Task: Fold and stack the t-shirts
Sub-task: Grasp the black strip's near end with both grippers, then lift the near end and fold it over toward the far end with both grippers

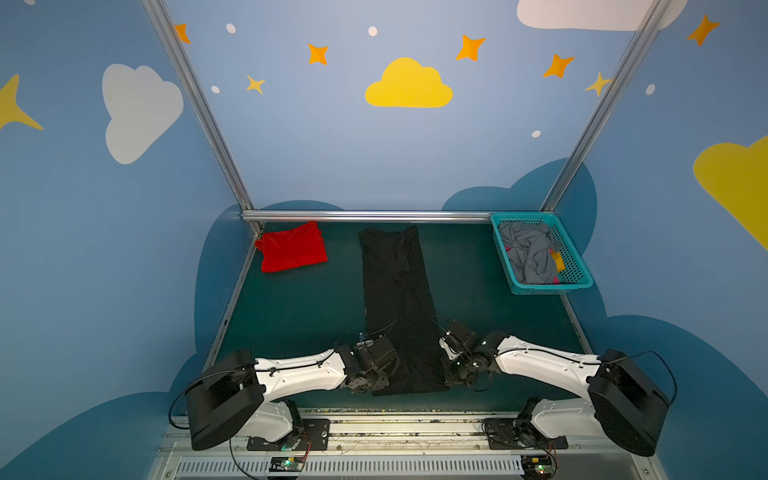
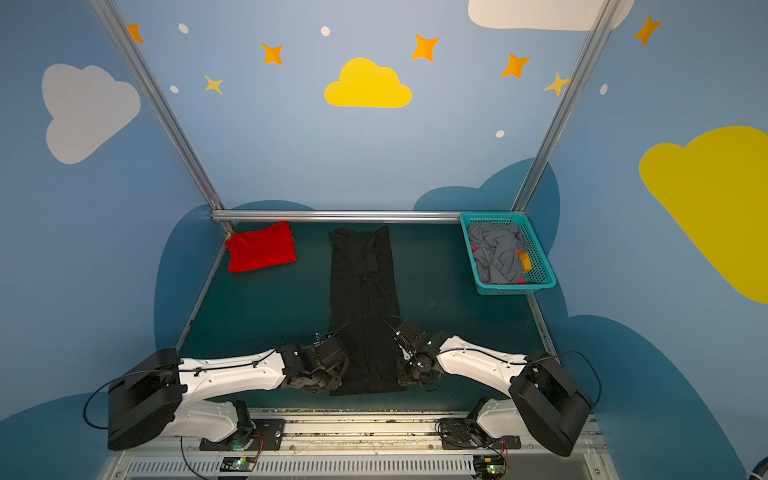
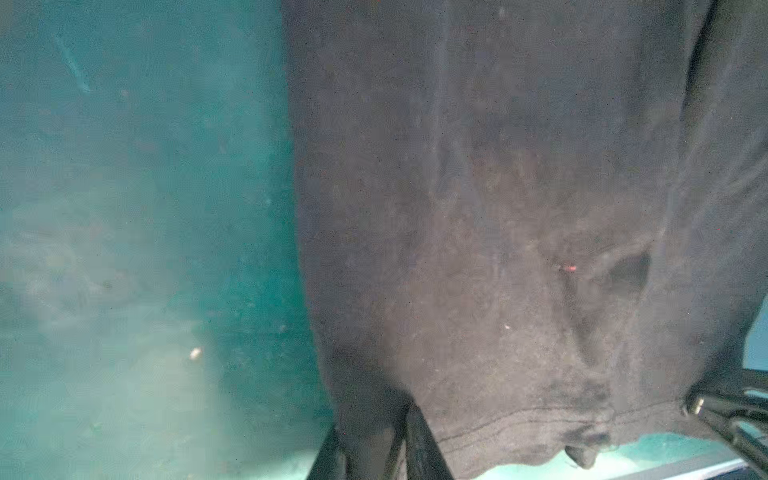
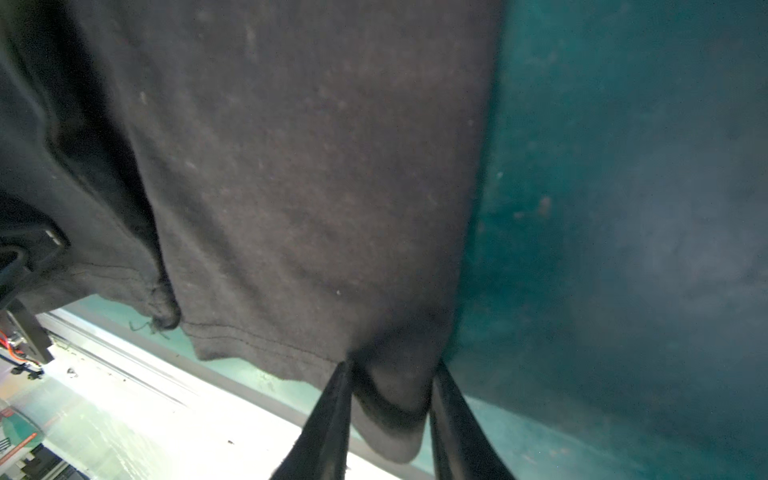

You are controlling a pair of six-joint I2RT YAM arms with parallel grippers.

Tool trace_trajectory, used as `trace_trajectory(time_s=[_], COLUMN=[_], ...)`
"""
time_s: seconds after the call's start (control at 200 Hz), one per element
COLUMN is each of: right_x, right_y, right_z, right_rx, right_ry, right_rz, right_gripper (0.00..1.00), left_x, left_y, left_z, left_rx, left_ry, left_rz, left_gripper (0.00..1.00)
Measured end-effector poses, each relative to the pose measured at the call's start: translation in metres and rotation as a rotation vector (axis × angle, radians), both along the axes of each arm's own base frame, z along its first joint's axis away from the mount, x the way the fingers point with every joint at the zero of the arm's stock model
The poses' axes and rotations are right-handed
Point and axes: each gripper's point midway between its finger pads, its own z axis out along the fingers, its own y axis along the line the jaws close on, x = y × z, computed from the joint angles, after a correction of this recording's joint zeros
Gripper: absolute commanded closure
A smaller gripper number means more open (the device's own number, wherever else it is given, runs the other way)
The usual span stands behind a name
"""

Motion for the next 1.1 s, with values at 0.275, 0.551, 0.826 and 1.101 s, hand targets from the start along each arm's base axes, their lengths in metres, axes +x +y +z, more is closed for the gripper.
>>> trace_trajectory(time_s=[0.275,0.551,0.826,1.101], right_x=[-0.002,-0.005,0.022,0.067], right_y=[0.005,0.004,0.02,0.022], right_z=[-0.002,0.002,0.045,0.075], right_rx=[0.0,-0.007,0.046,0.085], right_ry=[0.005,0.004,-0.102,-0.181], right_rz=[0.012,0.026,0.028,-0.017], right_gripper=[1.0,1.0,1.0,1.0], left_x=[-0.003,-0.006,0.01,0.065], left_y=[0.002,0.008,0.018,0.035], left_z=[-0.002,0.008,0.037,0.077], left_rx=[0.004,-0.018,-0.048,-0.075], left_ry=[0.007,-0.008,-0.109,-0.235], left_rz=[0.01,0.031,0.12,0.257], left_gripper=[0.95,0.95,0.95,0.95])
